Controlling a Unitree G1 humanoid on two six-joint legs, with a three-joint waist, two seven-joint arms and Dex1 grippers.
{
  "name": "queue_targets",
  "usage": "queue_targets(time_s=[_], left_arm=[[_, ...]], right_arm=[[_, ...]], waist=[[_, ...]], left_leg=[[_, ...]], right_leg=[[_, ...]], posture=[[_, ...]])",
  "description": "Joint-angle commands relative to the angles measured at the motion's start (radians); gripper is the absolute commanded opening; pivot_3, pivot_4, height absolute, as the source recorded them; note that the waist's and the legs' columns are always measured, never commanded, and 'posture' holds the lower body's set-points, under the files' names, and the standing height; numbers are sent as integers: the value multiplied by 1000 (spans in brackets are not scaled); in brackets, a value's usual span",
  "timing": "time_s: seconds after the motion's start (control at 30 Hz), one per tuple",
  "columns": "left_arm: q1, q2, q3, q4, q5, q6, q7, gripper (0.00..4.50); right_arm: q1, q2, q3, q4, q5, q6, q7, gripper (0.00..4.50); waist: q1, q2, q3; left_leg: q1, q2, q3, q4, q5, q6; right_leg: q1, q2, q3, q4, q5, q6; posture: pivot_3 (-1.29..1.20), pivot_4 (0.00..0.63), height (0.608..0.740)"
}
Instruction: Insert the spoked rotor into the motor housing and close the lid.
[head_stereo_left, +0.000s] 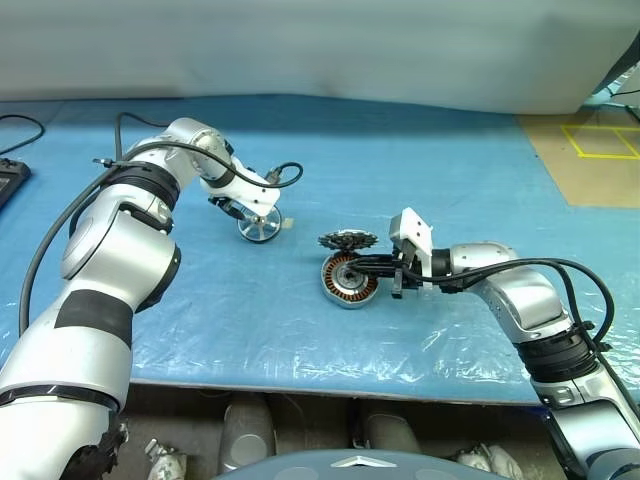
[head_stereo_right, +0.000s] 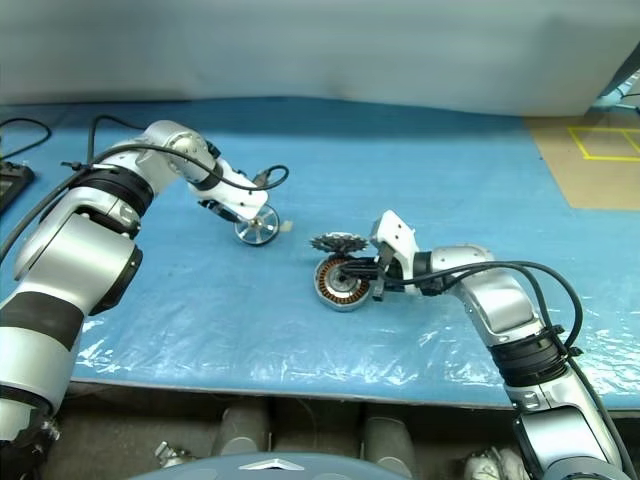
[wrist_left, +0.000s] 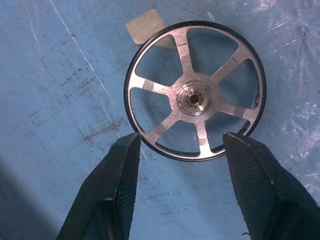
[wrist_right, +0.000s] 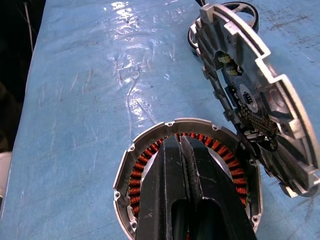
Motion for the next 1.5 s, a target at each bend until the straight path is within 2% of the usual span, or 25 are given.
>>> queue_targets(time_s=[0.03,0.63,0.73,0.83,1.17,1.5], left_arm=[[1,1,-8,0,12,-7,16,2717],[36,-32,-65,23,98,7,151,2717],[39,-33,-65,28,99,7,159,2130],[47,-31,-68,31,107,13,179,1184],[53,-33,-21,27,59,-10,206,1177],[94,34,117,5,-123,-140,30,1177]], right_arm=[[2,-3,-25,-34,15,-3,-3,0],[19,-1,-25,-50,20,2,-9,0],[21,1,-22,-49,16,-1,-12,0],[24,2,-21,-51,16,-3,-17,0],[26,2,-25,-47,19,-7,-20,0],[76,-37,-94,-36,58,-30,10,0]], waist=[[0,0,0],[0,0,1],[0,0,1],[0,0,1],[0,0,1],[3,0,2]], left_leg=[[0,0,0,0,0,0],[0,0,-1,0,0,0],[0,0,-2,0,0,0],[0,-1,-2,0,0,0],[0,-1,-3,0,0,0],[-1,-1,-4,-1,0,0]], right_leg=[[0,0,0,0,0,0],[0,0,-1,0,0,0],[0,0,-1,0,0,0],[1,0,-1,0,0,0],[2,0,-2,0,0,0],[1,0,-3,-2,0,0]], posture=[[0,150,740],[0,150,740],[0,150,740],[0,150,740],[0,150,740],[0,150,740]])
